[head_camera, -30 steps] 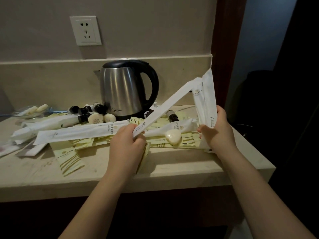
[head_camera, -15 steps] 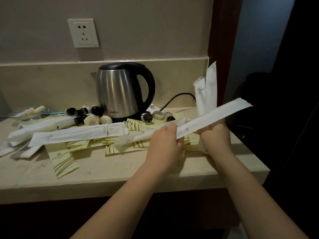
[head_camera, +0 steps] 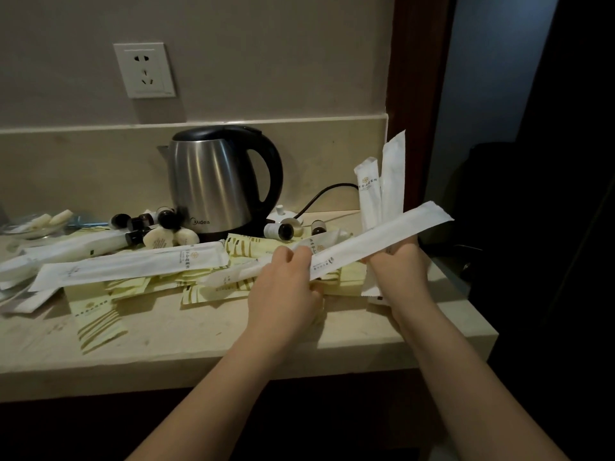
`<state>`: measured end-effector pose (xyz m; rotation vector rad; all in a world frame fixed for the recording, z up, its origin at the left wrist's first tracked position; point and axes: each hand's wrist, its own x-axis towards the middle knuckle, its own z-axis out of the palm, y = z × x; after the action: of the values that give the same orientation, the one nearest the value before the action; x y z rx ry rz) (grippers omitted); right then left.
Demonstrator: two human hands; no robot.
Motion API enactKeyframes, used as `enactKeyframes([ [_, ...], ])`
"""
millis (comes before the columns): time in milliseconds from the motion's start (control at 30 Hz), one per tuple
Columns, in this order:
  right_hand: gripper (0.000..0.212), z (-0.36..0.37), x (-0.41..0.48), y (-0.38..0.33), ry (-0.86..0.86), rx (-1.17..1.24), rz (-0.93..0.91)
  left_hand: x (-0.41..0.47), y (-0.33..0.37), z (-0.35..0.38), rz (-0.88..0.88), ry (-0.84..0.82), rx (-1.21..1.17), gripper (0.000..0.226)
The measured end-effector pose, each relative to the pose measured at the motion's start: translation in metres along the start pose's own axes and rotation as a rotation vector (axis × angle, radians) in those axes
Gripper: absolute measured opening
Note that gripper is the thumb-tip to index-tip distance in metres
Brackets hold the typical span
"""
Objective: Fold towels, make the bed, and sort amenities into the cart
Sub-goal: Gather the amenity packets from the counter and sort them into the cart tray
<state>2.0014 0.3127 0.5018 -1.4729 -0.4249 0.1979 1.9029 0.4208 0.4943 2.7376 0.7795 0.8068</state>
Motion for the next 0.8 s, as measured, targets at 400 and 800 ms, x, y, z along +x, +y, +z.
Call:
enactKeyframes([
  [400, 0.034, 0.003, -0.006, -0.008, -0.035, 0.021, -0.148, -0.016, 0.001, -0.021, -0.375, 0.112, -0.711, 0.004],
  [800, 0.019, 0.001, -0.204, 0.001, -0.203, 0.184, -0.02, -0.193, 0.007, -0.078, -0.571, -0.099, -1.417, 0.011],
])
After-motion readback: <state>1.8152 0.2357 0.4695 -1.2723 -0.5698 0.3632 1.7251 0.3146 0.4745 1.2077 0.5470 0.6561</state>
